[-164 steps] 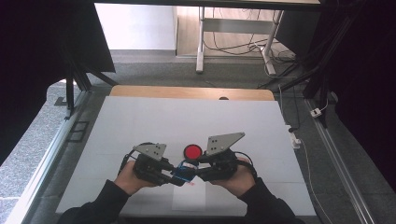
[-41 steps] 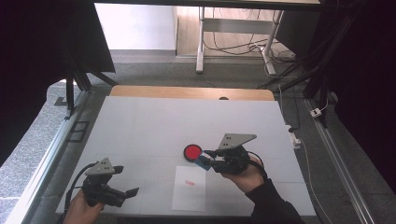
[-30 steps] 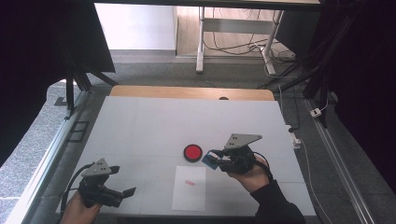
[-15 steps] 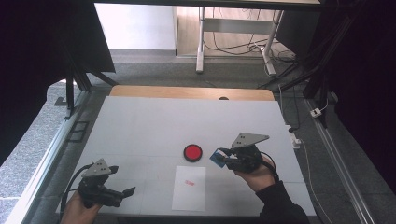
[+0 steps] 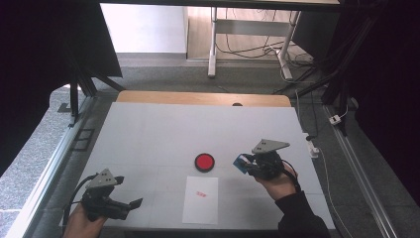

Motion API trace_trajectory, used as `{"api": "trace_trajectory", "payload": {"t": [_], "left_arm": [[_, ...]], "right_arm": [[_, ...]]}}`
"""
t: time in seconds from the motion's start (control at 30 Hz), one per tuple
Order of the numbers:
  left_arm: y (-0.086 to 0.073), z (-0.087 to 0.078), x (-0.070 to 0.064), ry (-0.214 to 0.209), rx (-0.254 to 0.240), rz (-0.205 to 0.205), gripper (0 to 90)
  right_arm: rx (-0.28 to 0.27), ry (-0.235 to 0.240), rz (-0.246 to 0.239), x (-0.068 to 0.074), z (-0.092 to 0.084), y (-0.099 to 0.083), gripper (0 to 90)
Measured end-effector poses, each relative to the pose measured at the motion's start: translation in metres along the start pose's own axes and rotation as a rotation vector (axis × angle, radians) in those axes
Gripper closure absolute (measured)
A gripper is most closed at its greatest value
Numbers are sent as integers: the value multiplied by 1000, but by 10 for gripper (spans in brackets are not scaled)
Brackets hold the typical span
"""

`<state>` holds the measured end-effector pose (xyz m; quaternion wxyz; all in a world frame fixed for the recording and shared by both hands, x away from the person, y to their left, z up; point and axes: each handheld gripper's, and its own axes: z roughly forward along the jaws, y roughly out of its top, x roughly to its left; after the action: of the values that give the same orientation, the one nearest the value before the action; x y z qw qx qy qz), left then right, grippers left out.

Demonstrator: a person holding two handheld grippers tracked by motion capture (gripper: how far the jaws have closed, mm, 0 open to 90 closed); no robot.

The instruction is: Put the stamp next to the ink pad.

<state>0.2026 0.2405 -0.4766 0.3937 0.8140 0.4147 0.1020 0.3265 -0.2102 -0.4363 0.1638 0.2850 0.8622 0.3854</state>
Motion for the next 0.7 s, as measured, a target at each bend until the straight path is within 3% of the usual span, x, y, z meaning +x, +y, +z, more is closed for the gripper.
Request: {"api": "trace_trajectory", "payload": {"t": [0.7], "left_arm": [[1,2,2,-10,14,-10,0]], "right_arm": [[63,-69,53,-24,26,-12,706]]}}
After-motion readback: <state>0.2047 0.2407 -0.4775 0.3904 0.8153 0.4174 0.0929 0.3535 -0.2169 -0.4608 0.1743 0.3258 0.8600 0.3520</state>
